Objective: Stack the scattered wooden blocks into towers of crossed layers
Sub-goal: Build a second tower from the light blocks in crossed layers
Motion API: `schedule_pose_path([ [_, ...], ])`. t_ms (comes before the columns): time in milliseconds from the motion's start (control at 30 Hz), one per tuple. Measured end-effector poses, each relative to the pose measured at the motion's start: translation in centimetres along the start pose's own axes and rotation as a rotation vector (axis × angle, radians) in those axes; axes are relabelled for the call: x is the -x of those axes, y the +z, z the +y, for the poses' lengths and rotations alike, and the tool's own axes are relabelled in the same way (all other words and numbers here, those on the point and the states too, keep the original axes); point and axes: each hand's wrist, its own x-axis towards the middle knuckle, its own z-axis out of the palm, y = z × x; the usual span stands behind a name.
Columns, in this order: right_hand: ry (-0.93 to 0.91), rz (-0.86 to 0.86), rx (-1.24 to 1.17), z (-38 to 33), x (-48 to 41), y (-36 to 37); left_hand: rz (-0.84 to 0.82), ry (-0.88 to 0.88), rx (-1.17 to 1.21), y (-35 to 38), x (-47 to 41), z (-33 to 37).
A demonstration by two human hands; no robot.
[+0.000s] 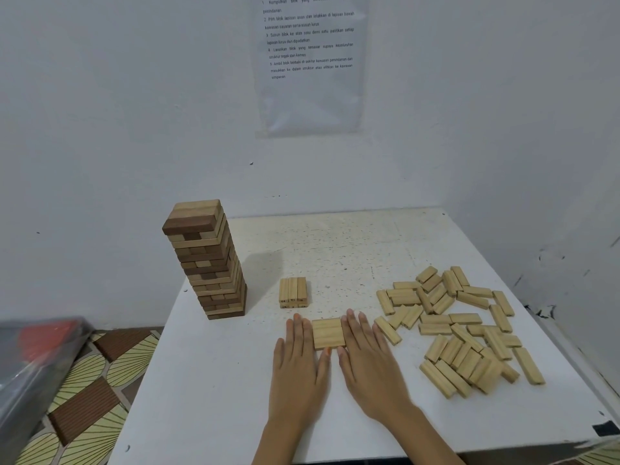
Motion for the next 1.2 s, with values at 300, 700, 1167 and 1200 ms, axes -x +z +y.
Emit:
schedule_pose_path([
  [300, 0.026, -0.080, -0.077, -0.2, 0.1, -0.6, 0.041, 0.029, 0.024, -0.2, 0.2, 0.0],
  [700, -0.189, -0.020, -0.596, 1.7, -2.3, -4.2, 0.085, 0.028, -0.092, 1.1, 0.0, -1.0],
  [1167, -0.430, -0.118, -0.417, 2.3, -6.0, -4.3, 0.110, 0.055, -0.093, 1.2, 0.0, -1.1],
  [1200, -0.427, -0.122, -0.424, 2.3, -6.0, -4.3, 0.114, 0.056, -0.095, 1.2, 0.0, -1.0],
])
